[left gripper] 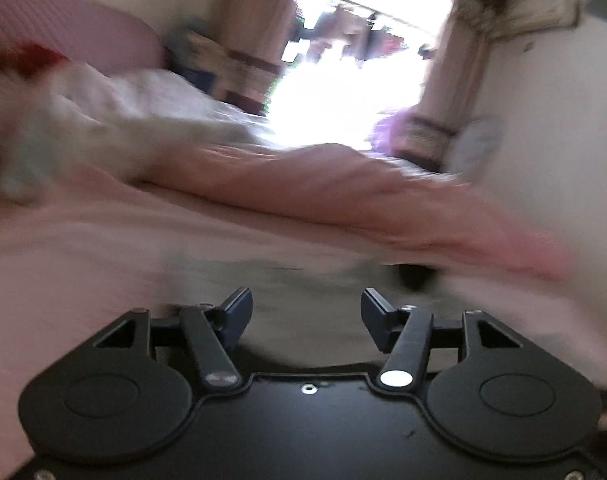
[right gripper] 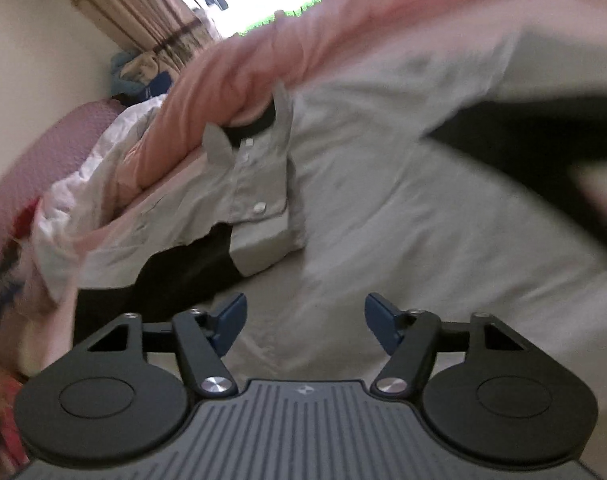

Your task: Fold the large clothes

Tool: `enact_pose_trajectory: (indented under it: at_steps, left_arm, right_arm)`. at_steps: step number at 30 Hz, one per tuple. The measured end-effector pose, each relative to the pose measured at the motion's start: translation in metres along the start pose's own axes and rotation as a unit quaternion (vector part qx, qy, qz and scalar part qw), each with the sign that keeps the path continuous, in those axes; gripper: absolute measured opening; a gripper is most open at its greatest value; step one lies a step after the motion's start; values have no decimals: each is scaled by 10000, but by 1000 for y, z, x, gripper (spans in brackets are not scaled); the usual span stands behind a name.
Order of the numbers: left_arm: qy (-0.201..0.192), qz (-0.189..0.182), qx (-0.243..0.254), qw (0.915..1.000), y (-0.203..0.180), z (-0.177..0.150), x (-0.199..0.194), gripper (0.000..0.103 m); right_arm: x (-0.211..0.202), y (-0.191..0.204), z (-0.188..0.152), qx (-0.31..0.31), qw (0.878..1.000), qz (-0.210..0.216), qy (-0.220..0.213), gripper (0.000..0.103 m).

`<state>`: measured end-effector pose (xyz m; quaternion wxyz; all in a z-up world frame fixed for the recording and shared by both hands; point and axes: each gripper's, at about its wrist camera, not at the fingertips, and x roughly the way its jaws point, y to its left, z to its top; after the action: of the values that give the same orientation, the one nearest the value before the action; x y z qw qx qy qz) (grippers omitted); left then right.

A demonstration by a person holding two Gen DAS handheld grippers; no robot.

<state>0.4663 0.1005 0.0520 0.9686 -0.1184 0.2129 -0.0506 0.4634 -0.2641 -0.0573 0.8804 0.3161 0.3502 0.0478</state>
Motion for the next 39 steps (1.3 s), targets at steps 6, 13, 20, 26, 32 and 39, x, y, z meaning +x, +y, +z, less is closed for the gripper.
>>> enact_pose_trajectory:
  at_steps: [6,13,20,26,32,39]
  left_arm:
    - [424,596,-11,9973,67,-35,-8,59]
    - [673,525,-431,9954,80,-55,15,60]
    - [554,276,-221,9978,51,-49,27,67]
    - [706,12,-252,9972,32,-52,55,67]
    - [712,-264,174,9970,-1,-40,92,67]
    - [1586,184,755,9843,1,-58,149,68]
  right_arm:
    - [37,5,15,641,9967,470,-137,80]
    - [62,15,33,925,9936,502,-405,3]
    - [-16,27,72,200,9846,541,-1653,1]
    - [-14,-33,69,435,9851,-548,-1571,1]
    - [11,-67,46,486,9841,-1009,-1380,2]
    - [0,-59,54,179,9774,-1536,-1439,21]
